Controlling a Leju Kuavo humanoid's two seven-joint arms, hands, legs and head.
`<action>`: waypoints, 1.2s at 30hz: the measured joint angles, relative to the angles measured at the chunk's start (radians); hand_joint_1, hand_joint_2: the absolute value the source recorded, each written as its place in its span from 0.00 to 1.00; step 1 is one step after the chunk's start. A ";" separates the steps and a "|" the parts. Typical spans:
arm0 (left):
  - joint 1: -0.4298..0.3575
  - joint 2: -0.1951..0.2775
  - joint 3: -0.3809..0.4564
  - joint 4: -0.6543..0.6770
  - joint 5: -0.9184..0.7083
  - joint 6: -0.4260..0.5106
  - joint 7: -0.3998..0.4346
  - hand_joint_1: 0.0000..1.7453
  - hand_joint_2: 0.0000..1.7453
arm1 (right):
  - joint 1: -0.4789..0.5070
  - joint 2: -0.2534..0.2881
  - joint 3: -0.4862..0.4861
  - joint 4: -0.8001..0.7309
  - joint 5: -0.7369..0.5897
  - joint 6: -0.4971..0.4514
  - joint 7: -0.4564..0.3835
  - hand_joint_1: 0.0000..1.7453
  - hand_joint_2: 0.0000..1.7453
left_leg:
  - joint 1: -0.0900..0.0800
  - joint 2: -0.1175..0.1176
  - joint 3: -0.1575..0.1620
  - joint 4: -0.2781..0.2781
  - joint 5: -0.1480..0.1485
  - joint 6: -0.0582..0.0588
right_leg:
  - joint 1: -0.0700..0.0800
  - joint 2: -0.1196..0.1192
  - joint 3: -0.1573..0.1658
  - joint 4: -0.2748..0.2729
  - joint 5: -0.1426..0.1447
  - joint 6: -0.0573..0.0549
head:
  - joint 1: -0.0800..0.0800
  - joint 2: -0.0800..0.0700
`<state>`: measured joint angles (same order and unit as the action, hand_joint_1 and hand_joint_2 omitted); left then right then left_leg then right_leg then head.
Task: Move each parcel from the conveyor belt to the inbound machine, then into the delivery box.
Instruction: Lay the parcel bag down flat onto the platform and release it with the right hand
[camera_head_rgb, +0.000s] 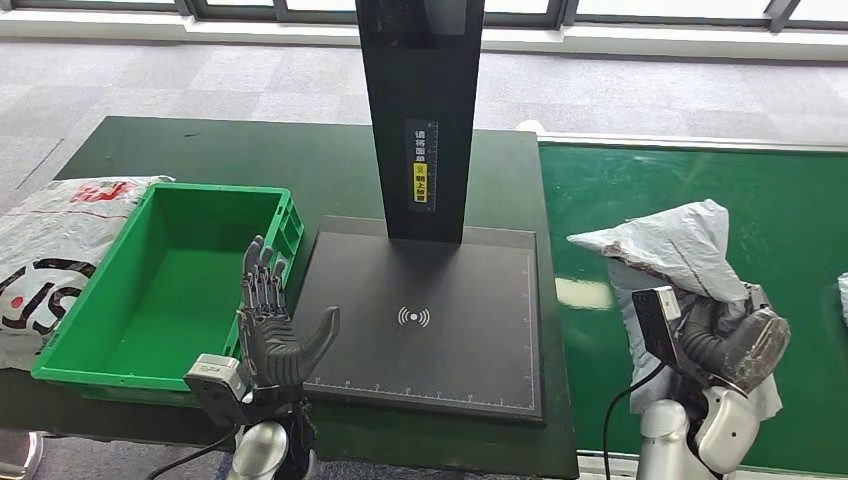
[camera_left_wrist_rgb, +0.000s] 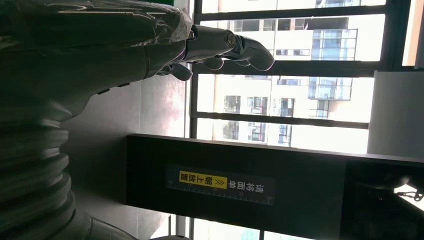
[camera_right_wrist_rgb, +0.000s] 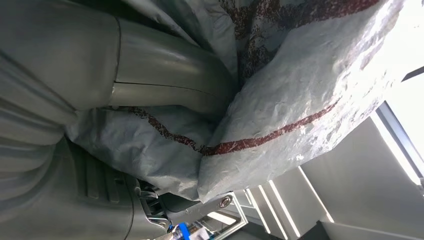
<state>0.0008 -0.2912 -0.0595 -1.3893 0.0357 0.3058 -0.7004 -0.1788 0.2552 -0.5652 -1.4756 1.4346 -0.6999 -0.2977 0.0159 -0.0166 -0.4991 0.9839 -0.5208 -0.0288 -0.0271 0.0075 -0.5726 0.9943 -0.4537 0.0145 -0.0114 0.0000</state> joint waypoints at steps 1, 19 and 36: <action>0.000 0.000 0.000 0.000 0.000 0.000 0.000 0.00 1.00 | -0.004 0.000 0.001 -0.002 -0.001 0.000 -0.006 1.00 1.00 | 0.000 0.000 0.000 0.000 0.000 0.000 | 0.000 0.000 0.000 0.000 0.000 0.000 | 0.000 0.000; -0.003 -0.001 0.000 0.023 -0.005 -0.014 0.000 0.00 1.00 | -0.151 -0.053 0.287 0.069 0.130 0.001 0.208 1.00 1.00 | 0.000 0.000 0.006 0.000 0.001 -0.001 | 0.000 0.000 -0.002 0.001 0.000 0.000 | 0.000 0.000; -0.005 -0.001 0.000 0.039 -0.012 -0.021 0.000 0.00 1.00 | -0.150 -0.169 0.654 0.130 0.139 0.001 0.375 1.00 1.00 | 0.000 0.000 0.007 0.000 0.001 -0.001 | 0.000 0.000 -0.003 0.001 0.000 0.000 | 0.000 0.000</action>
<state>-0.0038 -0.2922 -0.0595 -1.3508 0.0236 0.2846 -0.7004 -0.3285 0.0866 0.0886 -1.3458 1.5732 -0.6985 0.0778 0.0161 -0.0165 -0.4922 0.9841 -0.5193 -0.0301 -0.0269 0.0078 -0.5755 0.9949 -0.4534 0.0145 -0.0114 0.0000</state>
